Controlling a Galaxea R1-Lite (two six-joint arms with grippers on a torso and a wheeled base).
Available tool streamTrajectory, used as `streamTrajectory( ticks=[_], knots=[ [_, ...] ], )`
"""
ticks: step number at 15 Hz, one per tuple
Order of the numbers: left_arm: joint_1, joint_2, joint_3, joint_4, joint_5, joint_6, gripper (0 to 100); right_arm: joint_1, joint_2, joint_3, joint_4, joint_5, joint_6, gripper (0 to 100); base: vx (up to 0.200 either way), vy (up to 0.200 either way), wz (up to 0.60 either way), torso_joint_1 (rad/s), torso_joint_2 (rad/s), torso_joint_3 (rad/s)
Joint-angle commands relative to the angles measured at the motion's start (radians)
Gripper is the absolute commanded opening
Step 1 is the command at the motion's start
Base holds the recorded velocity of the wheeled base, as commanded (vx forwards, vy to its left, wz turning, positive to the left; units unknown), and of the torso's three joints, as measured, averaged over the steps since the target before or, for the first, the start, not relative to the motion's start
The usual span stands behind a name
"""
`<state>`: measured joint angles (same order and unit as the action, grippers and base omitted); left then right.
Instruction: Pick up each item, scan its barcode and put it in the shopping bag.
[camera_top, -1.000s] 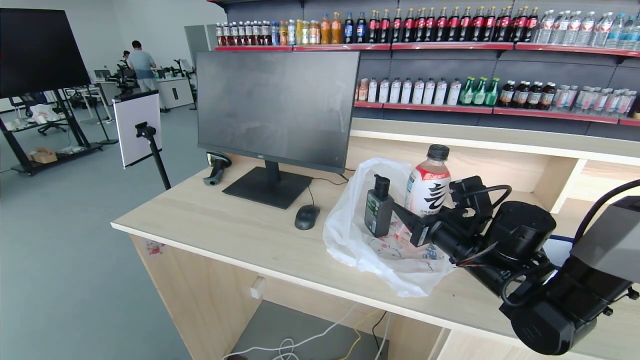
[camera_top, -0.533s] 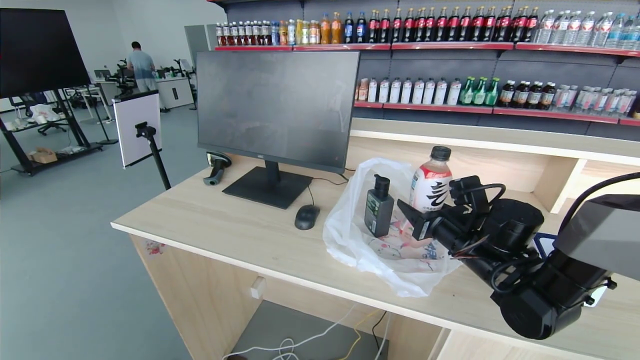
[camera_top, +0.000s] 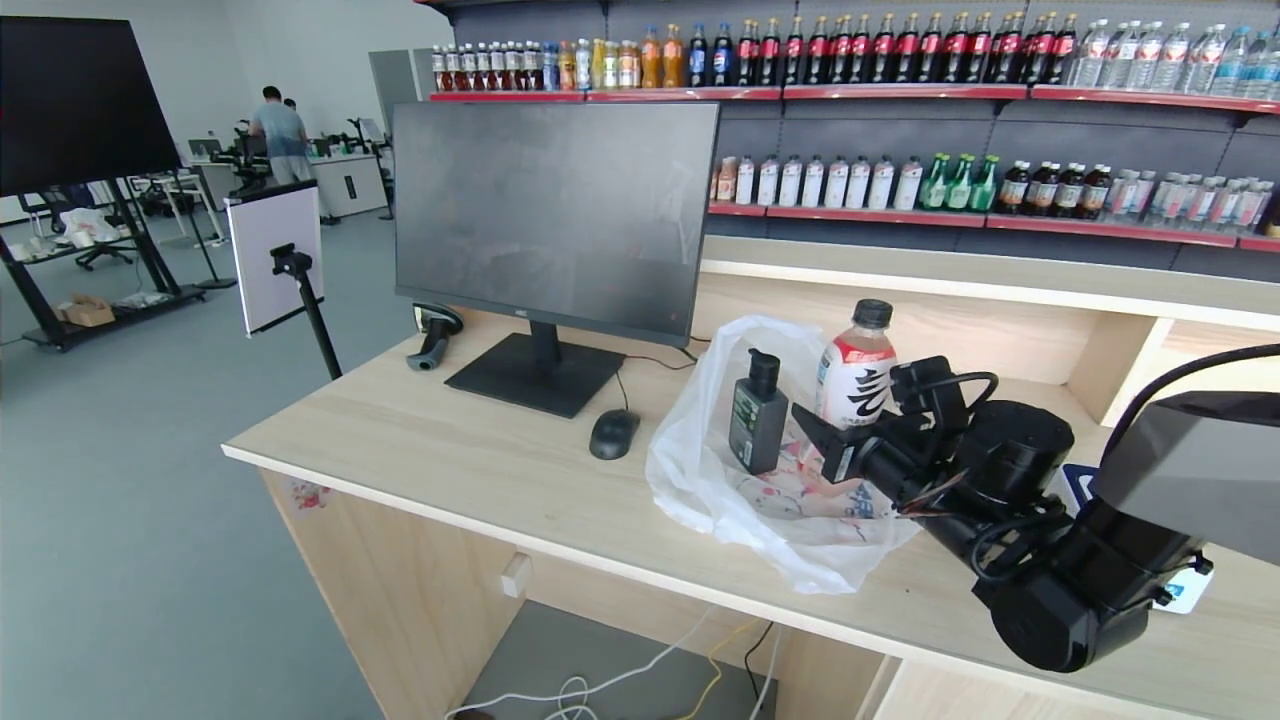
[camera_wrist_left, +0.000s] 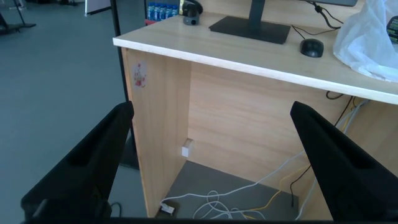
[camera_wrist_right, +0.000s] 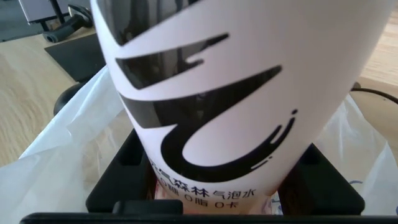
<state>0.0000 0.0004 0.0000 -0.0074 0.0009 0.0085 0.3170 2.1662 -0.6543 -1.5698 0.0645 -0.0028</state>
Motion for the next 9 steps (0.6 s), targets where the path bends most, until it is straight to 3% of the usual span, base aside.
streamTrajectory(
  ticks=[1, 9],
  knots=[
    [0.0, 0.0, 0.0, 0.0, -0.001, -0.001, 100, 0.001, 0.007, 0.001, -0.001, 0.001, -0.006, 0, 0.0, 0.0, 0.0, 0.0, 0.0, 0.0],
    [0.0, 0.0, 0.0, 0.003, -0.001, -0.001, 100, 0.001, 0.026, 0.013, -0.001, 0.001, -0.01, 0, 0.0, 0.0, 0.0, 0.0, 0.0, 0.0]
  ],
)
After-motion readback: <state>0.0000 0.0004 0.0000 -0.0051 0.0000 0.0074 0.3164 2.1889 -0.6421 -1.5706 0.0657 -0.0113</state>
